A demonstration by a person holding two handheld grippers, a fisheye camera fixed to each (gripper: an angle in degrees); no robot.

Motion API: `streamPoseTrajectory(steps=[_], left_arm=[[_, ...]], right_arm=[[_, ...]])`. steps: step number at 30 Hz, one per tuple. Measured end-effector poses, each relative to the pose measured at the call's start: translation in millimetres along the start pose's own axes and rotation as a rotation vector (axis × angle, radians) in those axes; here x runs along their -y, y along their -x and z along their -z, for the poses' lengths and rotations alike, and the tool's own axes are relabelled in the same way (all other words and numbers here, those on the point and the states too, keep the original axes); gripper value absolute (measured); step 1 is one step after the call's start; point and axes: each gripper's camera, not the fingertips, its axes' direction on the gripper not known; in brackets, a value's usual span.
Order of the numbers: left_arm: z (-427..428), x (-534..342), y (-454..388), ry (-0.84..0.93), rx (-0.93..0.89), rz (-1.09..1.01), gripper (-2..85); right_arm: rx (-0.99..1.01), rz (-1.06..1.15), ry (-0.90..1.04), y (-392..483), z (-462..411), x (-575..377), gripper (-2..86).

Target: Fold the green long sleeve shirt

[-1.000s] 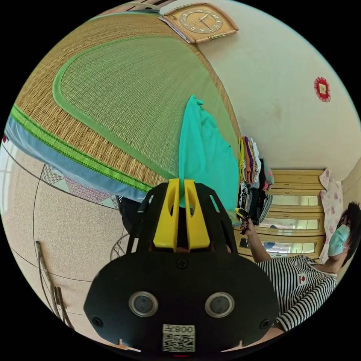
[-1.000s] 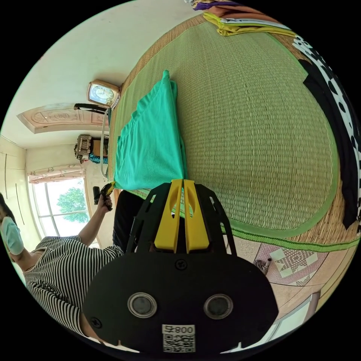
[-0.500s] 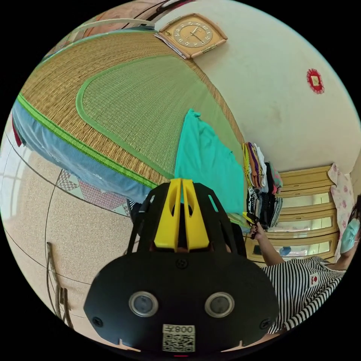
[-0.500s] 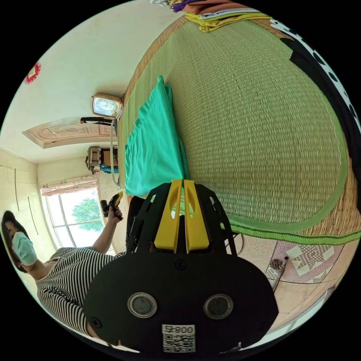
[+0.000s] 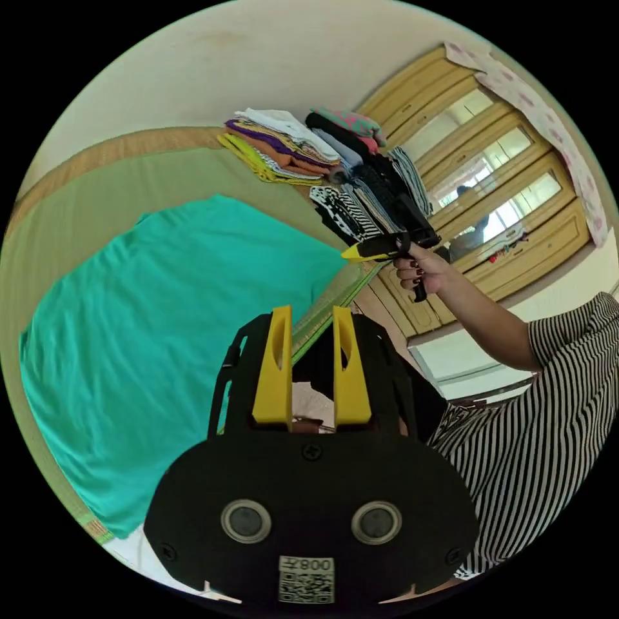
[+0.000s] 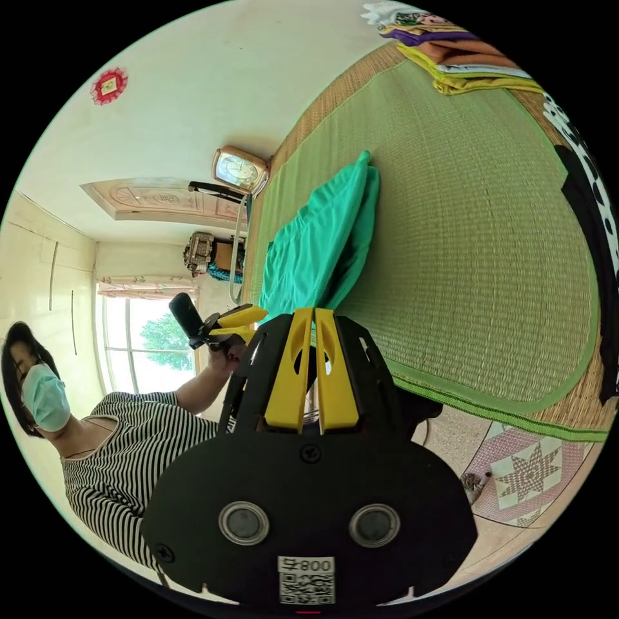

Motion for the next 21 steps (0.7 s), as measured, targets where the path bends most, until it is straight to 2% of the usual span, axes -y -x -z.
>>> streamPoseTrajectory(steps=[2,4,7,9,13,17,21], left_arm=[[-23,34,-27,0.050,0.043,-0.086,10.7],[-50,67,-57,0.115,0.161,-0.160,10.5],[-72,92,-81,0.177,0.312,-0.192,5.4],[-73,98,-88,0.166,0.347,-0.188,3.4],[-57,105,-83,0.090,0.265,-0.067,2.0],[-46,105,-74,0.031,0.188,0.033,1.8],[-39,107,-67,-0.014,0.135,0.106,1.7]], right_arm=[[0.009,0.032,-0.003,7,2,3,0.3],[0.015,0.059,0.000,12,3,8,0.4],[0.008,0.096,0.021,19,0,15,0.4],[-0.025,0.124,0.039,22,-2,20,0.5],[0.014,0.128,-0.025,7,9,24,0.8],[0.100,0.032,-0.131,-36,18,37,2.7],[0.125,-0.059,-0.144,-67,5,67,6.6]])
